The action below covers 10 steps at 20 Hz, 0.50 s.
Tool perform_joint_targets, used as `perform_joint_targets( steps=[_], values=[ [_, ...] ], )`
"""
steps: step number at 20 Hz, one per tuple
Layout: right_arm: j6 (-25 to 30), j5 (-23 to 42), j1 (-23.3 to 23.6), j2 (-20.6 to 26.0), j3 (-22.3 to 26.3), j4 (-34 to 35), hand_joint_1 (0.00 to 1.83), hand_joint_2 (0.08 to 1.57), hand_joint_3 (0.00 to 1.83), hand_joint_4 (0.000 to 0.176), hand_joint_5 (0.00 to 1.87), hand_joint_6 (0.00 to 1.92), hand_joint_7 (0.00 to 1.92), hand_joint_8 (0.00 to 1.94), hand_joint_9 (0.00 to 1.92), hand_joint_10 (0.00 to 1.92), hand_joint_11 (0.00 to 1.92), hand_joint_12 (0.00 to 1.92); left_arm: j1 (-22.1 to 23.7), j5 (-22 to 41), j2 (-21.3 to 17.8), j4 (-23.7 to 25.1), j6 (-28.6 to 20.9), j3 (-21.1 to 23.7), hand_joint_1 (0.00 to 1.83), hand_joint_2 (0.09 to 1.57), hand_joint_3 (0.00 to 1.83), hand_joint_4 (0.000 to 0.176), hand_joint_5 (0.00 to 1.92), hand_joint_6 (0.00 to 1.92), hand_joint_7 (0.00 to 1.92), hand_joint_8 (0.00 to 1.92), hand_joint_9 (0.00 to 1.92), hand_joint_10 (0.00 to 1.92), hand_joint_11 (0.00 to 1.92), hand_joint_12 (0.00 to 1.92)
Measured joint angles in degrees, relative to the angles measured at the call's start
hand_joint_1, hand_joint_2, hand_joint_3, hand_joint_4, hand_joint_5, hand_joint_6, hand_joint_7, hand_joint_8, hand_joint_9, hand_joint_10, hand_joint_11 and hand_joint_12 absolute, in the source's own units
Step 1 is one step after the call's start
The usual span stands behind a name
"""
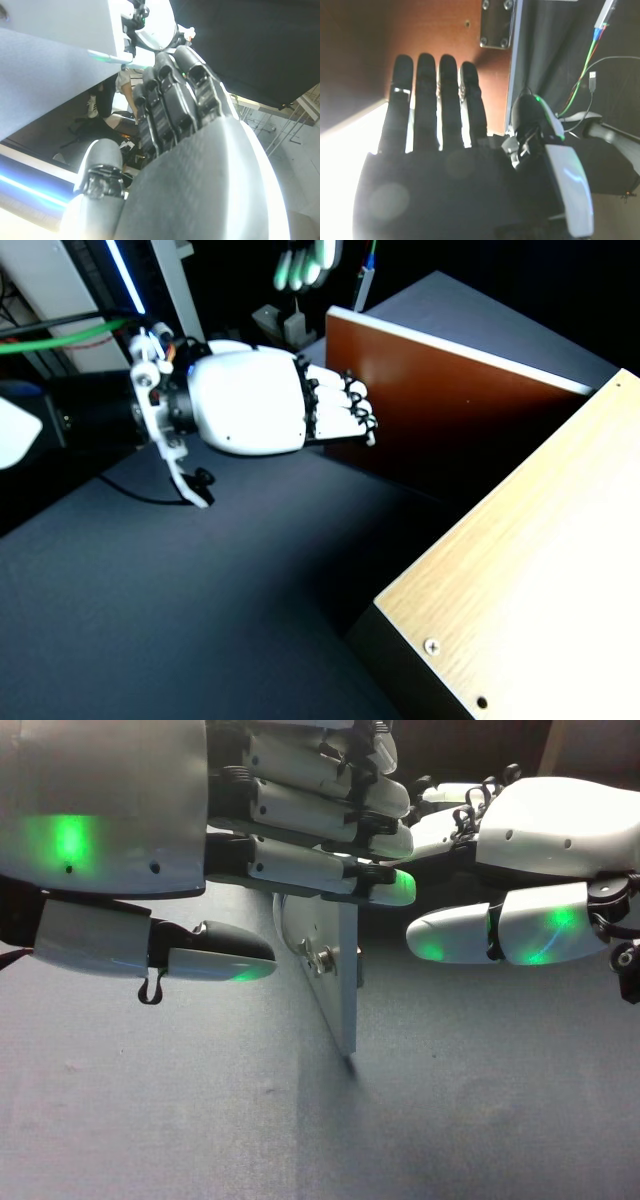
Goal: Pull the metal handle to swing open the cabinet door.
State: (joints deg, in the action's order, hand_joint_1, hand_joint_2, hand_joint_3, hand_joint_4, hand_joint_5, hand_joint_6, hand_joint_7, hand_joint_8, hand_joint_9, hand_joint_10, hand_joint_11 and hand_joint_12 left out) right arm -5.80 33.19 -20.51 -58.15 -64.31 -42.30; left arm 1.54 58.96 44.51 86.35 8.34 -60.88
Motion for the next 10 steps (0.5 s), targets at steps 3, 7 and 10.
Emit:
perform_joint_targets(
  steps=[3,7,10],
  values=[
    [-0.02,0.33,-0.42,-0.46,0.26,0.11,0.00,1.56,0.00,0.000,0.38,0.00,0.38,0.00,0.34,0.00,0.00,0.89,0.00,0.02,0.00,0.00,0.00,0.00,0.00,1.57,0.07,0.000,0.43,0.00,0.46,0.00,0.43,0.00,0.05,0.88],
    [0.00,1.46,-1.16,-1.53,0.42,-0.35,0.00,1.55,0.00,0.000,0.37,0.00,0.37,0.00,0.34,0.00,0.00,0.89,0.00,0.00,0.00,0.00,0.00,0.00,0.00,1.57,0.08,0.000,0.43,0.00,0.46,0.00,0.44,0.00,0.05,0.89],
    [0.00,2.38,-1.16,-2.27,0.28,-0.20,0.00,1.57,0.00,0.000,0.37,0.00,0.36,0.00,0.33,0.00,0.00,0.86,0.00,0.00,0.00,0.00,0.00,0.00,0.00,1.57,0.07,0.000,0.43,0.00,0.46,0.00,0.44,0.00,0.07,0.89]
  ],
)
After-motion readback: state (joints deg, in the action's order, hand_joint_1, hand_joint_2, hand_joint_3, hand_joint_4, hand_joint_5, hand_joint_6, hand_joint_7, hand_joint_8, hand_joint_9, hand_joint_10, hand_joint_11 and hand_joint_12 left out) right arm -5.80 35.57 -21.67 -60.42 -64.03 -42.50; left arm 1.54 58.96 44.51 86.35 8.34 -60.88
